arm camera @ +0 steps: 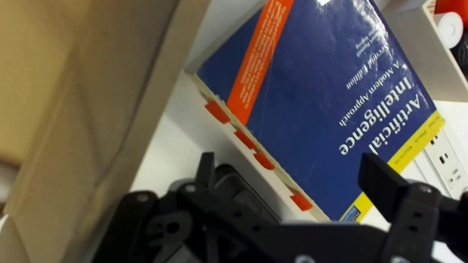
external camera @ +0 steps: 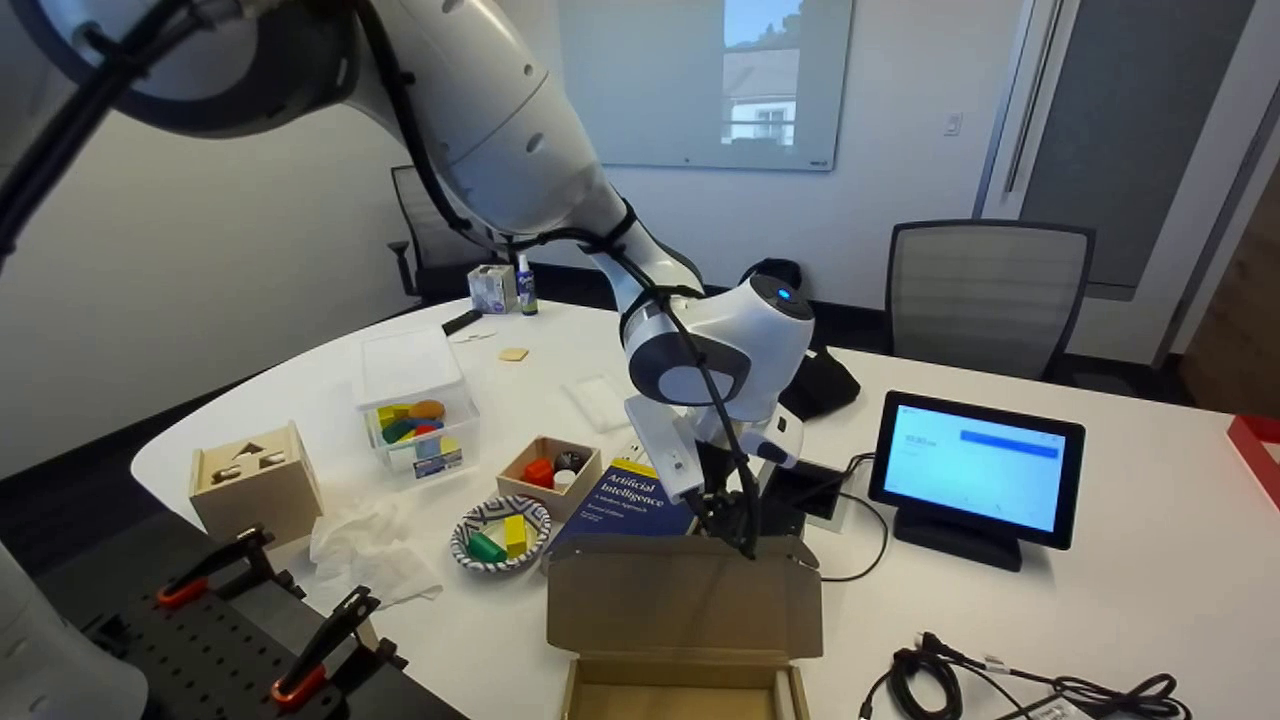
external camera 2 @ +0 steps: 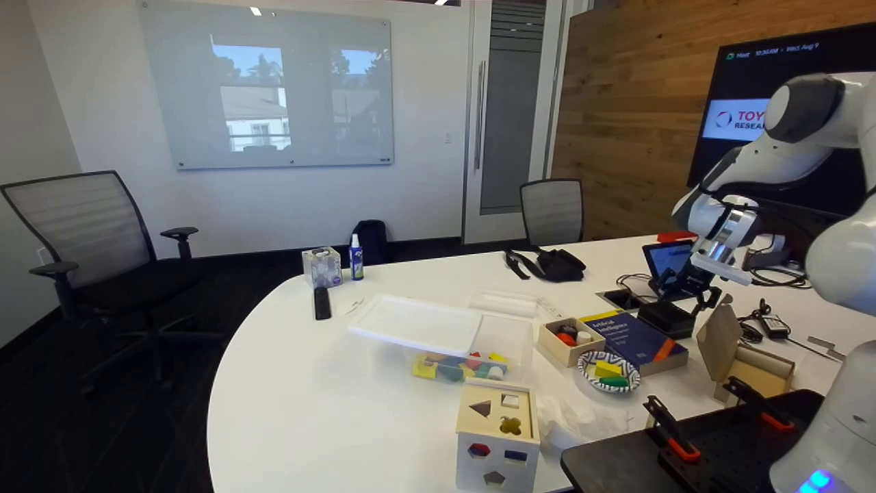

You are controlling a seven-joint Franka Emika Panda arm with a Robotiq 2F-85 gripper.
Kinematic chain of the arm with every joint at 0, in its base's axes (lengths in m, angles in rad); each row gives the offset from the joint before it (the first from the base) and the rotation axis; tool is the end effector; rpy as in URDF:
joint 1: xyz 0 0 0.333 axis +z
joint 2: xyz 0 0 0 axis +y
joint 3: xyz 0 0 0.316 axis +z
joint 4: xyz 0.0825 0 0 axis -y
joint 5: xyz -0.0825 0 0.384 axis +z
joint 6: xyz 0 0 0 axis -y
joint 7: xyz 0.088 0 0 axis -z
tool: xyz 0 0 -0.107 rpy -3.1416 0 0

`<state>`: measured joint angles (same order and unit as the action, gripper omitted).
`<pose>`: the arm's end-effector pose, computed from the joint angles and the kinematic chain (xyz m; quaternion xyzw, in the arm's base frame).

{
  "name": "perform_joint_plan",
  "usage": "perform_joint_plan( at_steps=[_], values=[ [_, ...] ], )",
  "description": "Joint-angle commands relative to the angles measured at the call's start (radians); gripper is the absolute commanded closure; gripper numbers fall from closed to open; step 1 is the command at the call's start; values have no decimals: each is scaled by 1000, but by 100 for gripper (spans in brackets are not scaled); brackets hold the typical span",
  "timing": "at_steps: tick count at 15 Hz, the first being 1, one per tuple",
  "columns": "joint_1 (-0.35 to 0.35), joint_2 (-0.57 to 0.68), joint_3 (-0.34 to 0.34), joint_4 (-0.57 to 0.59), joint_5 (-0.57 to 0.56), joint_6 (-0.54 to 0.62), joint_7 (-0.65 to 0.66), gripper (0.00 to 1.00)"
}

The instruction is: Remove the white foam and the cable from the cardboard box, then close the lid

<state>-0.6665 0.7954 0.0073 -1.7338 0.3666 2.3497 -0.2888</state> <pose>0.5089 -0.3881 0.1081 -0.9363 0.3179 0.0237 0.1474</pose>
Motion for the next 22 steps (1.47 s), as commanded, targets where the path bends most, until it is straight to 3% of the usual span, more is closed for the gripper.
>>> perform_joint_plan(
  at_steps=[1, 10, 16, 22],
  values=[
    [36, -84, -60, -95, -23, -49, 31, 0],
    [135, -181, -214, -209, -150, -129, 107, 0],
    [168, -167, -290, -270, -203, -85, 161, 0],
    [176, -129, -342, -303, -230, 42, 246, 0]
  ],
)
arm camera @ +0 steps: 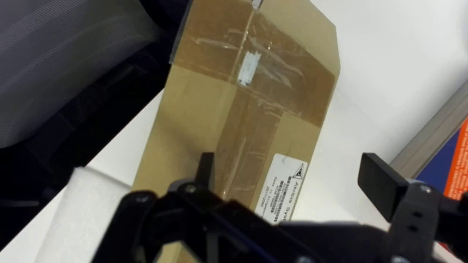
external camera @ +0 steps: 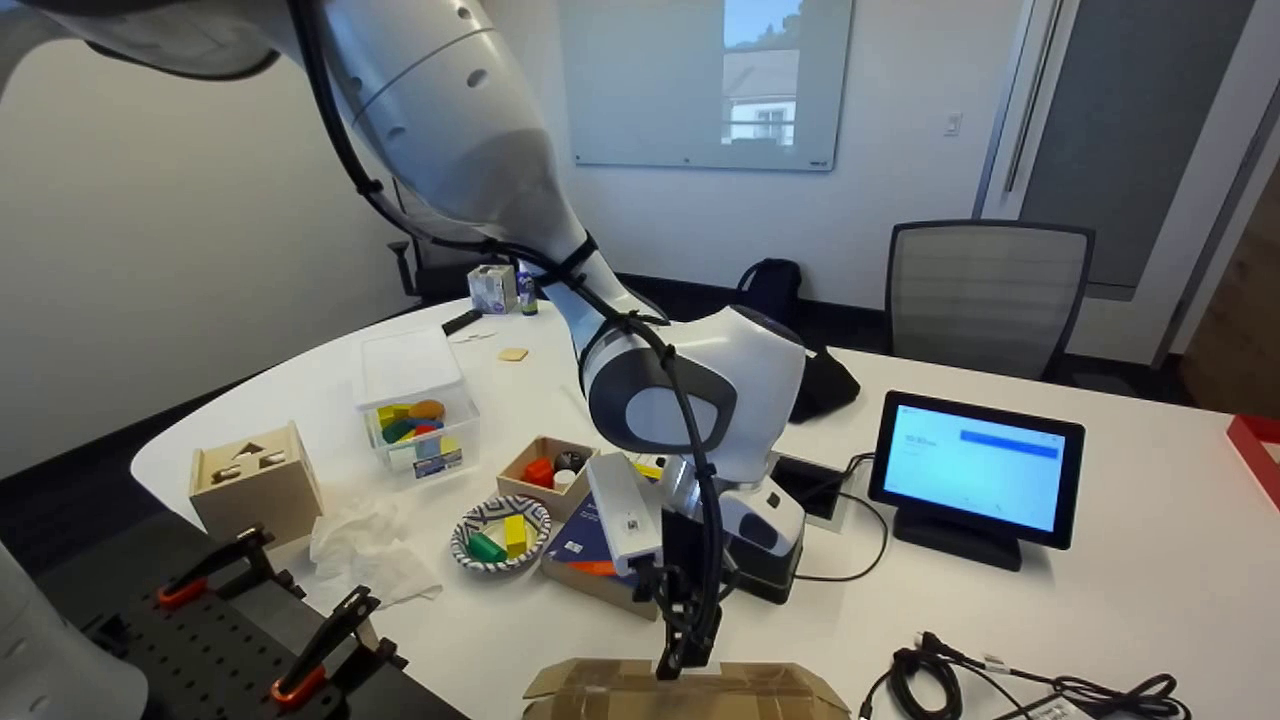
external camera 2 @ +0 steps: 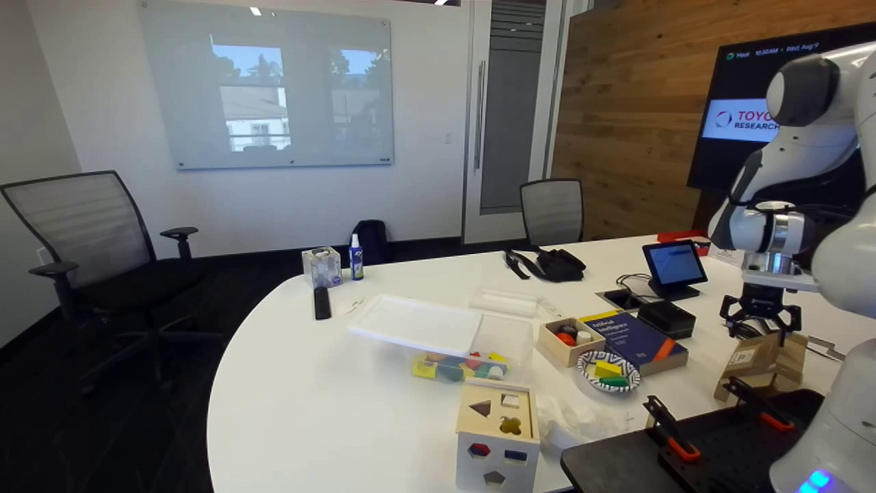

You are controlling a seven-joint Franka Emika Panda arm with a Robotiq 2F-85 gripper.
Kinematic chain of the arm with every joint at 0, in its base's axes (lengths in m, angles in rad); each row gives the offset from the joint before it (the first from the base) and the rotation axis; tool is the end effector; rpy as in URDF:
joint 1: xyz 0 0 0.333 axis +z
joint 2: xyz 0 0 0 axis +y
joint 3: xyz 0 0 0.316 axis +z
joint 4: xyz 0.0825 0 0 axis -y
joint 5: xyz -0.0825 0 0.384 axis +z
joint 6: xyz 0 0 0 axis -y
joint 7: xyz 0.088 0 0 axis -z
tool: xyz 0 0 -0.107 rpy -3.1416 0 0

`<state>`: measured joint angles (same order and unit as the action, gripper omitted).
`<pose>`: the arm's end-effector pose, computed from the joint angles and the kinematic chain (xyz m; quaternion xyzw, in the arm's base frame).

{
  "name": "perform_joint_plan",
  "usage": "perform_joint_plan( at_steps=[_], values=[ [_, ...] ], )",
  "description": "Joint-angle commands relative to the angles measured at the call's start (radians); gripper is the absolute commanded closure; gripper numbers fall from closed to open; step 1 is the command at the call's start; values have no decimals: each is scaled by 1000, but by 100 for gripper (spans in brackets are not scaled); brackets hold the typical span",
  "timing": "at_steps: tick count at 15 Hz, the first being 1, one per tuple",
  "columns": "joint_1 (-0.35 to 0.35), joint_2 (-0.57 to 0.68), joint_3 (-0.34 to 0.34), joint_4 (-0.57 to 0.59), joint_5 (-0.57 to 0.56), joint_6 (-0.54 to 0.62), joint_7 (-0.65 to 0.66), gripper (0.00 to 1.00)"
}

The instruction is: Remove the white foam and the cable from the cardboard box, then close the lid

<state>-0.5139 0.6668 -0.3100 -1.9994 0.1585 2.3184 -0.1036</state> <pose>0.3795 -0.4154 0.1128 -0.9064 0.3907 0.1588 0.0239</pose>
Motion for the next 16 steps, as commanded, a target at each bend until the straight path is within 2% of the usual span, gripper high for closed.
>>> perform_joint_plan(
  at_steps=[1, 11, 16],
  values=[
    [25, 9, -28, -43, -22, 102, 74, 0],
    [10, 152, -3, -58, -2, 324, 87, 0],
    [-32, 271, 58, -31, 32, 501, 68, 0]
  ],
)
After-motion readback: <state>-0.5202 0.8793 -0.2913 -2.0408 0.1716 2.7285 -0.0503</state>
